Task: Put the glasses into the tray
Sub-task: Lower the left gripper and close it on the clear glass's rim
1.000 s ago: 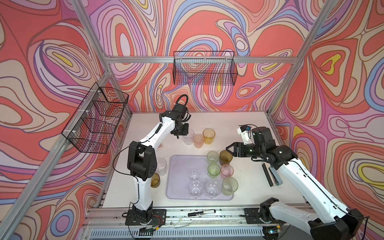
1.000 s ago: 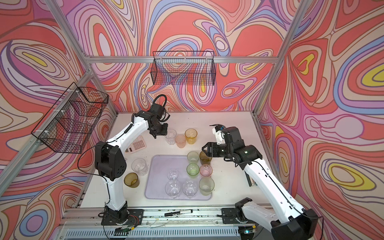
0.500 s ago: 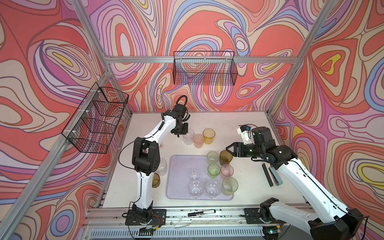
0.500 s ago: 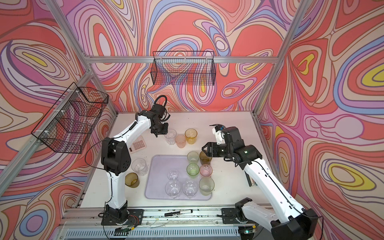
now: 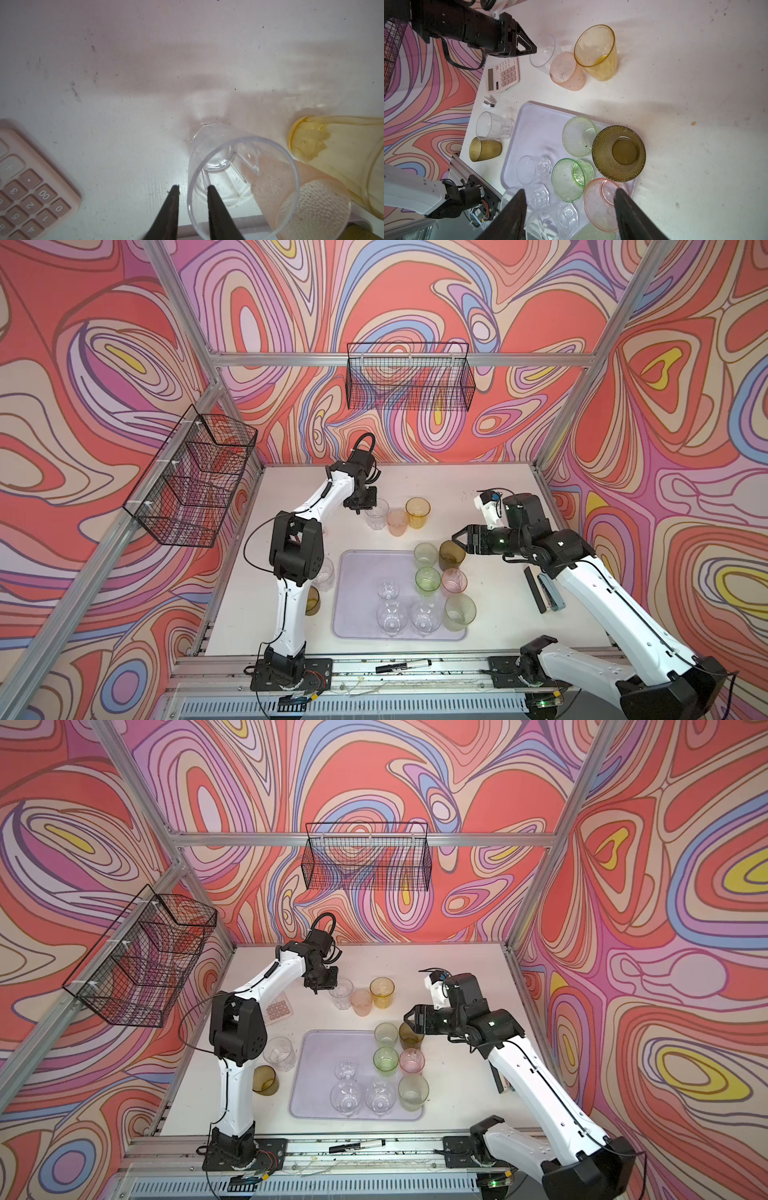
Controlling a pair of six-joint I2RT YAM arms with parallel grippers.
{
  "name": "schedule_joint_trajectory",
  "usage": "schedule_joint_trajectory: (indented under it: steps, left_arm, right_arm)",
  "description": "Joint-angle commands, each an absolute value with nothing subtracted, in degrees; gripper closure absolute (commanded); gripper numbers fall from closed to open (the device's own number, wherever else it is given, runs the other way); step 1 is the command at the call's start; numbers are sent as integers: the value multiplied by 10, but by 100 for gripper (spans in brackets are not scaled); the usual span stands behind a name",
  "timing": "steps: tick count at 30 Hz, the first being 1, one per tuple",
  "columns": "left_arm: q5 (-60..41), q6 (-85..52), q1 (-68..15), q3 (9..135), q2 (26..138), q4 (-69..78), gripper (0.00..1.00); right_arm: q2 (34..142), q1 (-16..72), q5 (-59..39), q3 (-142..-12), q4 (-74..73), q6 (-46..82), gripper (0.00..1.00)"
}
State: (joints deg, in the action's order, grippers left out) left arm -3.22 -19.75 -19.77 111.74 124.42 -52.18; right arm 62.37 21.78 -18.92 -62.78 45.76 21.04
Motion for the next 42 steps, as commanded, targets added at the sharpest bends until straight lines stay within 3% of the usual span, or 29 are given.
schedule_joint_trajectory:
  steps: [1,14,42]
  left_arm:
    - [-37,-200,-193,1136,1255,-531,73]
    - [-36,-200,-192,1140,1267,-533,77]
    - [-13,-199,-193,1145,1259,-549,96]
  right_arm:
    - [627,216,-187,-643,461,203,30]
    - [628,216,-187,-642,461,202,30]
    - [621,216,-187,-635,459,205,31]
